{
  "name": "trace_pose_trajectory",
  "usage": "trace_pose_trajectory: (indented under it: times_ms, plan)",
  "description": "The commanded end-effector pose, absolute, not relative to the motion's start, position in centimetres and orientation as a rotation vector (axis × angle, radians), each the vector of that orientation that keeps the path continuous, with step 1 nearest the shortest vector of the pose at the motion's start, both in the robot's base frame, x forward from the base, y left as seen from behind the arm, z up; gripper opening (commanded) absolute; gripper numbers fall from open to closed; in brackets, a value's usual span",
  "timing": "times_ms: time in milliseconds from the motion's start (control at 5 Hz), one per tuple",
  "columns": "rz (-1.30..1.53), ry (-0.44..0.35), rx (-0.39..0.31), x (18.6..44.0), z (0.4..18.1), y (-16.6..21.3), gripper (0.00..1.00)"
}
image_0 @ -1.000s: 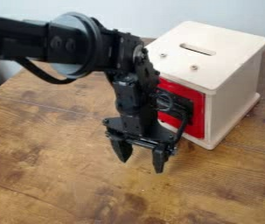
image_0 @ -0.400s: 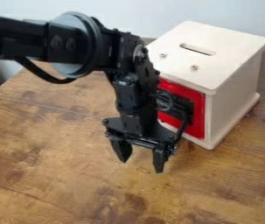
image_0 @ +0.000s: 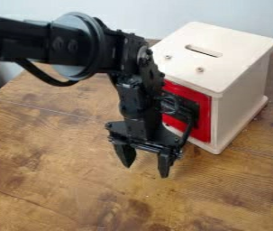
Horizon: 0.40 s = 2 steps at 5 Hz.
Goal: Close the drawer
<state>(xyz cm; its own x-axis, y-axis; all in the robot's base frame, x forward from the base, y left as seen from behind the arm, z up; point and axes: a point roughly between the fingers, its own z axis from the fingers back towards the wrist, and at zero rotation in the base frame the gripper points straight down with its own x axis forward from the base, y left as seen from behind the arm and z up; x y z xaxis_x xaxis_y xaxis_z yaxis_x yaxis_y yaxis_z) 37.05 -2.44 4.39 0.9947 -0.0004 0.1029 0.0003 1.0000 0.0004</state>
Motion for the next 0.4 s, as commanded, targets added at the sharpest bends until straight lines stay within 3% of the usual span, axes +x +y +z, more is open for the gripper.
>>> trace_pose_trajectory:
  times_ms: [0, 200]
  plan:
    - [0.001, -0.186, 0.0, 38.41, 6.78, -3.01, 1.0]
    - [0.005, -0.179, 0.0, 38.28, 6.62, -3.03, 1.0]
